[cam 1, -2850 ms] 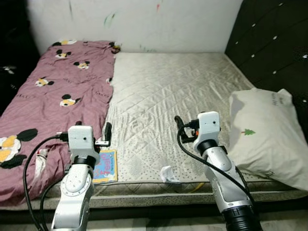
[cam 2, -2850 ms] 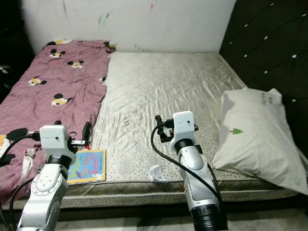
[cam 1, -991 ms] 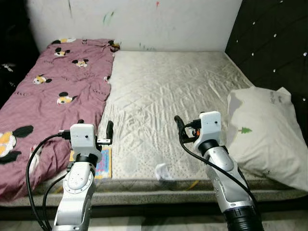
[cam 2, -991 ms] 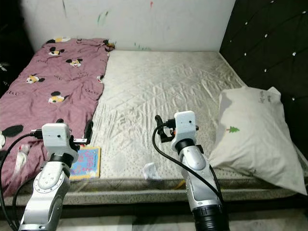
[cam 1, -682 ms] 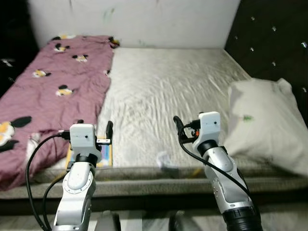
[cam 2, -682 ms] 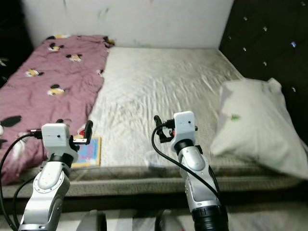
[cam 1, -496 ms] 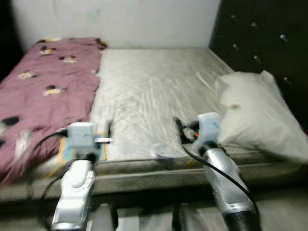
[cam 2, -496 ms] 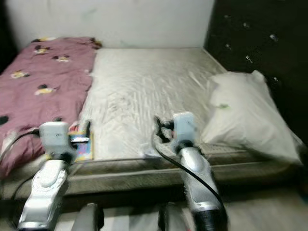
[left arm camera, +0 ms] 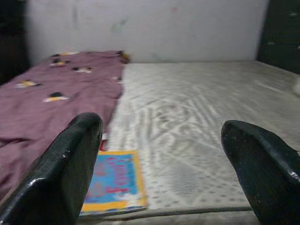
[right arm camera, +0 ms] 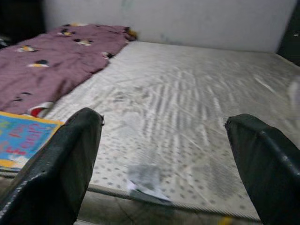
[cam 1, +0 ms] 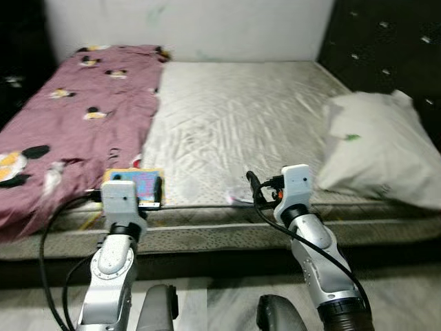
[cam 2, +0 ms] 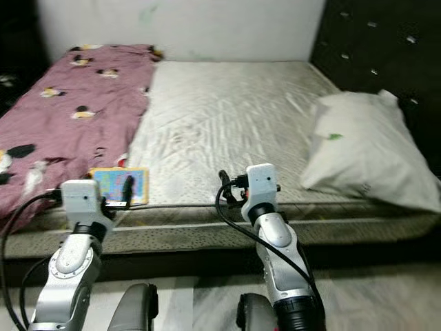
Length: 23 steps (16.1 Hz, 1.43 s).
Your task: Clean up the room
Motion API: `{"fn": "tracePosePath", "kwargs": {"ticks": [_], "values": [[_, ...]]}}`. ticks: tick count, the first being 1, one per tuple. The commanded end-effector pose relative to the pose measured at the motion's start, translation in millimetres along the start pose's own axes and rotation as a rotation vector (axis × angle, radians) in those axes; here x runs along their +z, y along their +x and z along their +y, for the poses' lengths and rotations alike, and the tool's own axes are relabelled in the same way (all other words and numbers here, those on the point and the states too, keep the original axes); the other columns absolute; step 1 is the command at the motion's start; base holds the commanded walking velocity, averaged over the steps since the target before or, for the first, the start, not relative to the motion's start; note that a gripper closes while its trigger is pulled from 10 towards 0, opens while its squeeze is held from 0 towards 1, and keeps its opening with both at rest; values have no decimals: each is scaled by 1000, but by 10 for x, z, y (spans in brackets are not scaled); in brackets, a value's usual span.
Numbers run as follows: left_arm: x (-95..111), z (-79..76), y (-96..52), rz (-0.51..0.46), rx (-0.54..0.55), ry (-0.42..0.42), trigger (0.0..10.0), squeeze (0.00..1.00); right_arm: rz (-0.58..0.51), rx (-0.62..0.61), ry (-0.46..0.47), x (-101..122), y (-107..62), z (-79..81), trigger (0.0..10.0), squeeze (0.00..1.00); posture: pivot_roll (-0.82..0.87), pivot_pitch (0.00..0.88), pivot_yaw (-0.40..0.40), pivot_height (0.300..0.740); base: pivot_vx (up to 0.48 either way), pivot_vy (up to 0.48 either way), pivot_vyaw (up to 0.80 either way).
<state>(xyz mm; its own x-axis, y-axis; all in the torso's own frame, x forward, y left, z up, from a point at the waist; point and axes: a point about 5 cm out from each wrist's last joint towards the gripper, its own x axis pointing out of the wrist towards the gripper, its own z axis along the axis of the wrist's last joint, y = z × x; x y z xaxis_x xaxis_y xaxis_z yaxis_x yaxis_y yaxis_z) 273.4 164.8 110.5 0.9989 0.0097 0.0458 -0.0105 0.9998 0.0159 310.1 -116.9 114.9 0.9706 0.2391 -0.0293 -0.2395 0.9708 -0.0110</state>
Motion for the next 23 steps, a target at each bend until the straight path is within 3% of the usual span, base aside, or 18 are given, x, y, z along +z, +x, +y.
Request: {"fn": "tracePosePath", "kwargs": {"ticks": [1,10,23], "values": [[49,-5,21,-22,-11,-6,10000,0,-15,1,-4,49,31,-12,10000,0,-56,0,-20,615,0,0,0],[45,-35,18,-24,-34,-18,10000,0,-8,17,-17,34,36,2,10000,0,-54,0,-21,615,0,0,0],[55,-45,29,-28,-47,-18,10000,0,-7,26,-18,23,57,26,10000,0,-54,0,-16,615,318,0,0]]}}
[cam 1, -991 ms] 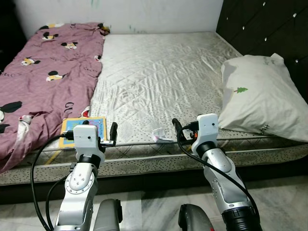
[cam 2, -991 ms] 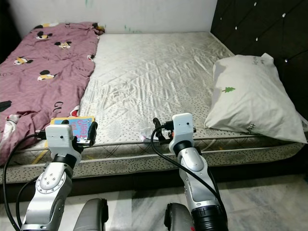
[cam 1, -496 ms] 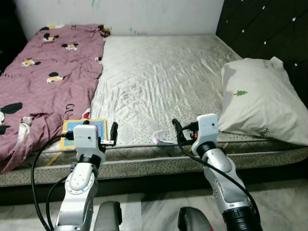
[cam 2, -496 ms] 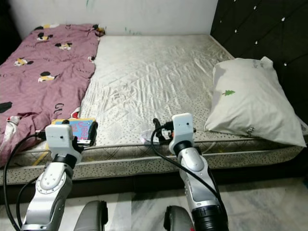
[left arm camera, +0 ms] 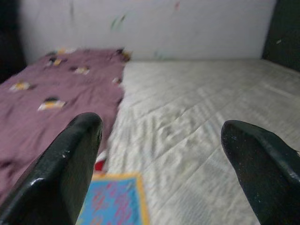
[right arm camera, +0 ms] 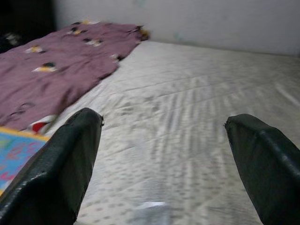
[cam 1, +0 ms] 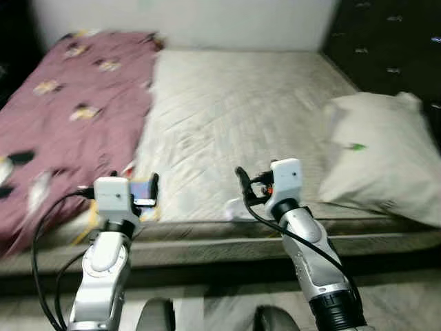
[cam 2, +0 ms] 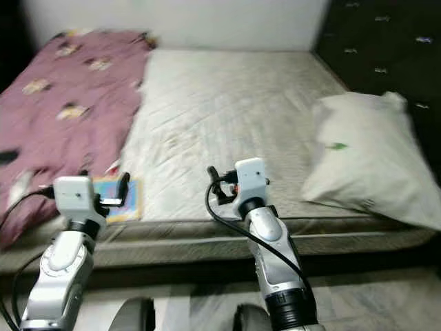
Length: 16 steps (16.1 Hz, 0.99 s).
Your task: Clean up the room
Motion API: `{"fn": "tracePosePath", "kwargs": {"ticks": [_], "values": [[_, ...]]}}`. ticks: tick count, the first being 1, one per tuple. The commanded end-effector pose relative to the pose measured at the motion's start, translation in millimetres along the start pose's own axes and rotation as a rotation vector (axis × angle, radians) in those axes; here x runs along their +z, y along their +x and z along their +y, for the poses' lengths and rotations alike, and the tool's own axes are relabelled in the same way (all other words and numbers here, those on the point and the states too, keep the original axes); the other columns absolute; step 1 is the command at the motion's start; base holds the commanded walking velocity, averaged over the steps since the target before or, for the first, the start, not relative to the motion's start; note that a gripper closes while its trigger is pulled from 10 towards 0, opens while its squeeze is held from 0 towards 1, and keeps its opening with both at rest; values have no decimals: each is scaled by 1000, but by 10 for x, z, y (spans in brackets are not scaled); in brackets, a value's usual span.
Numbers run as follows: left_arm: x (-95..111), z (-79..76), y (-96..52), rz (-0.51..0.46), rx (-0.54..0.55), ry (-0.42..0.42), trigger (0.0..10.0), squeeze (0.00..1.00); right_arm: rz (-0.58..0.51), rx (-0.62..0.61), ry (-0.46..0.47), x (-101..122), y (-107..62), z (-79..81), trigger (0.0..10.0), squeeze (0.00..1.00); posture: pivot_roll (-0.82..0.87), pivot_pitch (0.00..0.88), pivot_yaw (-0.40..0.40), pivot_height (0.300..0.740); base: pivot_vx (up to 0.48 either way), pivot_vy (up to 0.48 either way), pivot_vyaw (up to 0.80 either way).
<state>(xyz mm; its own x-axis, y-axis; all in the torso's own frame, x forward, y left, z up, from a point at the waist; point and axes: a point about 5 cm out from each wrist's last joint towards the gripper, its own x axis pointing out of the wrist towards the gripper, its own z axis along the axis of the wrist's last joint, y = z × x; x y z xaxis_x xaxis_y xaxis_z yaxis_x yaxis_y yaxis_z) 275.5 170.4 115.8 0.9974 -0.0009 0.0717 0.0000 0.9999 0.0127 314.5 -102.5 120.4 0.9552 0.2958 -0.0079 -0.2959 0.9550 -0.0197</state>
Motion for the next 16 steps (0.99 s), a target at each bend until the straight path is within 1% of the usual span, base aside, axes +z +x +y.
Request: {"fn": "tracePosePath", "kwargs": {"ticks": [1,4,6,11,13,14,15,16], "values": [[5,-100,9,-2,-36,-15,10000,0,15,-33,-7,-37,-23,-101,10000,0,-54,0,-17,615,330,0,0],[14,-120,9,-10,-39,-33,10000,0,17,-34,-6,-43,-23,-102,10000,0,-55,0,-17,615,329,0,0],[40,-137,12,-26,-42,-53,10000,0,17,-33,-6,-43,-20,-104,10000,0,-55,0,-17,615,0,0,0],[33,-130,19,-19,-39,-44,10000,0,14,-19,1,-47,-11,-88,10000,0,-54,0,-12,615,0,0,0],[38,-130,51,-18,-41,-39,10000,0,12,1,-2,-44,8,-61,10000,0,-48,0,-12,615,0,0,0],[73,-110,75,-26,-42,-27,10000,0,7,21,-2,-26,2,-33,10000,0,-44,0,-9,600,0,0,0],[60,-42,80,-21,-28,-17,10000,0,11,32,-2,-43,-17,-13,10000,0,-44,0,-9,585,0,0,0],[53,-10,79,-19,-20,-12,10000,0,12,33,-2,-48,-21,-10,10000,0,-42,0,-13,575,0,0,0]]}}
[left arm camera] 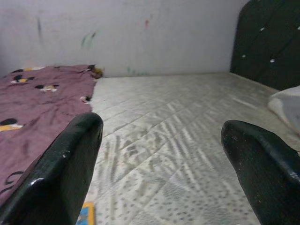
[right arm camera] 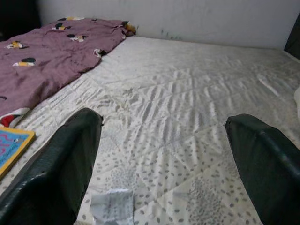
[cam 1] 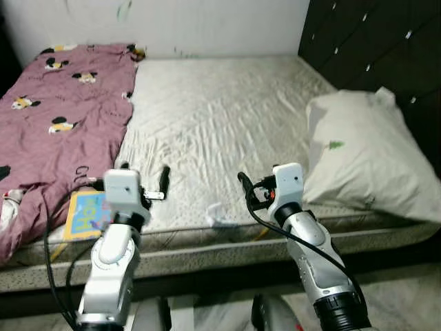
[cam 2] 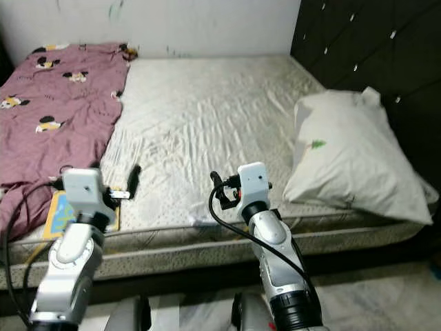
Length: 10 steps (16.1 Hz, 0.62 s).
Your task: Clean up the room
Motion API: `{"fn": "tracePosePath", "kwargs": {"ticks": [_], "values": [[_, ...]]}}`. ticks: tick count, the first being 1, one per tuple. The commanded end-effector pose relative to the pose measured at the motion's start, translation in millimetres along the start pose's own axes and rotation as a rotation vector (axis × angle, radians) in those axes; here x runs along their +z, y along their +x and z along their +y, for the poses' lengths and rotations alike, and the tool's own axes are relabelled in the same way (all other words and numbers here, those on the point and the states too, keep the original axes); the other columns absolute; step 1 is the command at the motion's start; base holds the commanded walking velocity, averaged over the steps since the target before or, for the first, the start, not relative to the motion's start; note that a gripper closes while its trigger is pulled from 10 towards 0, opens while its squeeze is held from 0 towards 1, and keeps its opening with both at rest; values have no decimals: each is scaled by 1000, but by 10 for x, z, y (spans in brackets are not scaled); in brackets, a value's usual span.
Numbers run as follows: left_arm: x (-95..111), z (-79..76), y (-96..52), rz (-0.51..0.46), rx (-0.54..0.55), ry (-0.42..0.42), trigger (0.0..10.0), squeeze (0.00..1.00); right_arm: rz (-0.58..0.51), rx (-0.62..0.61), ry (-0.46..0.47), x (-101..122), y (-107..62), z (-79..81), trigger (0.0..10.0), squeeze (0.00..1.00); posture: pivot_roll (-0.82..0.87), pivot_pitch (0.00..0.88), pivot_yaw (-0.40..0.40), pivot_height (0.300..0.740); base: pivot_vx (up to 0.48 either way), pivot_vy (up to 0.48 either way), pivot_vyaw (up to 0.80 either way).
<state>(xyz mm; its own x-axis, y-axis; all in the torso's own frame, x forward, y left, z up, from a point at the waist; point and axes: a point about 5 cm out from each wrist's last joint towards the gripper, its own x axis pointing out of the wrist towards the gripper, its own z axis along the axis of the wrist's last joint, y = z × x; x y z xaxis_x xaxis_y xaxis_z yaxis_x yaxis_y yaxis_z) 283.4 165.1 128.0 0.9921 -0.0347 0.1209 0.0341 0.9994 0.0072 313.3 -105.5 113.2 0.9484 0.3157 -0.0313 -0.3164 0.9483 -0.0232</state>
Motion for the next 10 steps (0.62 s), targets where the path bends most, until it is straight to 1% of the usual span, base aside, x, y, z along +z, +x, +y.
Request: {"fn": "tracePosePath", "kwargs": {"ticks": [1,2,3,6,8,10], "values": [[-63,53,-14,32,15,-7,10000,0,-13,11,-1,31,0,12,10000,0,-42,0,-14,566,0,0,0],[-48,35,-12,26,4,-31,10000,0,-18,11,-4,41,4,5,10000,0,-41,0,-16,562,0,0,0],[-33,17,-7,17,2,-37,10000,0,-18,12,-4,42,5,0,10000,0,-39,0,-17,562,0,0,0],[-42,-23,-6,19,14,-32,10000,0,-16,17,-8,43,13,-1,10000,0,-44,0,-19,562,0,0,0],[-70,-39,-18,24,9,-33,10000,0,-21,1,0,53,18,-32,10000,0,-55,0,-9,562,0,0,0],[-63,-35,-29,22,6,-32,10000,0,-23,-13,-11,19,-22,-30,10000,0,-49,0,3,562,0,0,0]]}}
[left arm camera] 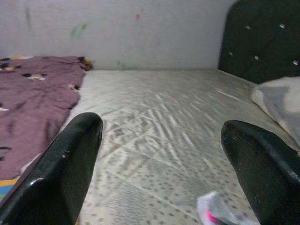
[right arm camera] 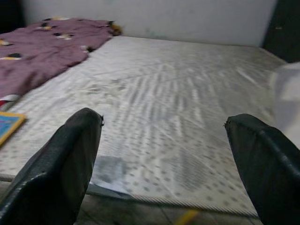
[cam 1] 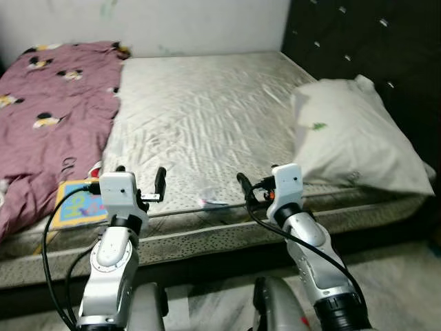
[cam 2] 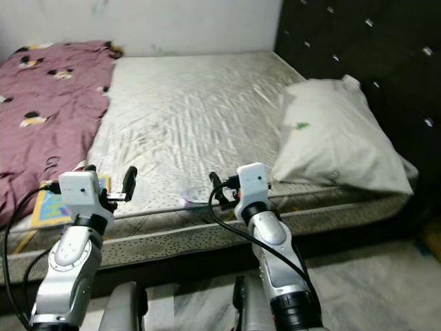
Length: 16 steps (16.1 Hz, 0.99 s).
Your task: Clean up the room
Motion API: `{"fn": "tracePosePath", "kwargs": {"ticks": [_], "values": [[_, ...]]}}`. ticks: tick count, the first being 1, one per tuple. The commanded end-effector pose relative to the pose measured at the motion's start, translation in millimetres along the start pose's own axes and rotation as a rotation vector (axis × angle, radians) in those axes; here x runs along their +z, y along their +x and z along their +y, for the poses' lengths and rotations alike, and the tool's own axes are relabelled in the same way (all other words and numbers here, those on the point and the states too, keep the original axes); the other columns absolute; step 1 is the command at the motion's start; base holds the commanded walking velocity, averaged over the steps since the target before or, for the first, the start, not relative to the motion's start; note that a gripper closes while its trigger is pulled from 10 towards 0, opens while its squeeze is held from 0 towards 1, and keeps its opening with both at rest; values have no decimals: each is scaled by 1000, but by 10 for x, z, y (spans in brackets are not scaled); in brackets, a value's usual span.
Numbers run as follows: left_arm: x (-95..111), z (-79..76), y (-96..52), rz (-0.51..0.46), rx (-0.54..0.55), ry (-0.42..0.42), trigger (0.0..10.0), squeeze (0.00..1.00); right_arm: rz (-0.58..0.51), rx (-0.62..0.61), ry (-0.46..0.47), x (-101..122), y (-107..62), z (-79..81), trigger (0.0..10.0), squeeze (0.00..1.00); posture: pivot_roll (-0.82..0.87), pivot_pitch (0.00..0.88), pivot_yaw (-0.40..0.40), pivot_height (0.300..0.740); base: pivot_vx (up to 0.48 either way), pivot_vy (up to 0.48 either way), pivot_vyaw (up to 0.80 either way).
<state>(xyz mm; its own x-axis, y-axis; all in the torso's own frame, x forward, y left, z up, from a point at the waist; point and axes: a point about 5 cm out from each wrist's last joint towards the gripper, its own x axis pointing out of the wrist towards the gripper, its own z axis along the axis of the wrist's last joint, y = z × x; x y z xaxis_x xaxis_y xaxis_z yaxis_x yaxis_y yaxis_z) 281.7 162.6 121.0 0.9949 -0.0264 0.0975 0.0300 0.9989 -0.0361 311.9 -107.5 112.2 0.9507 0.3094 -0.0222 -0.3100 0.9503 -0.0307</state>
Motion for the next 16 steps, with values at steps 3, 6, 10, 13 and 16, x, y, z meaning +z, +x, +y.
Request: {"fn": "tracePosePath", "kwargs": {"ticks": [3,6,10,13,16], "values": [[26,6,0,-6,7,28,10000,0,-20,-21,-12,9,-35,-32,10000,0,-21,0,-15,562,0,0,0],[-27,49,-94,20,38,30,10000,0,-25,4,-21,26,-56,-27,10000,0,-37,0,-10,562,0,0,0],[-17,-18,-102,28,-8,14,10000,0,-28,20,-60,24,-133,0,10000,0,-54,0,-3,562,0,0,400],[30,-32,-90,21,-4,10,10000,0,-5,12,-35,-19,-164,20,10000,0,-41,0,-23,562,0,0,508],[14,-7,-147,31,26,6,10000,0,9,57,-49,-16,-166,69,10000,0,-31,15,-37,562,0,0,0]]}}
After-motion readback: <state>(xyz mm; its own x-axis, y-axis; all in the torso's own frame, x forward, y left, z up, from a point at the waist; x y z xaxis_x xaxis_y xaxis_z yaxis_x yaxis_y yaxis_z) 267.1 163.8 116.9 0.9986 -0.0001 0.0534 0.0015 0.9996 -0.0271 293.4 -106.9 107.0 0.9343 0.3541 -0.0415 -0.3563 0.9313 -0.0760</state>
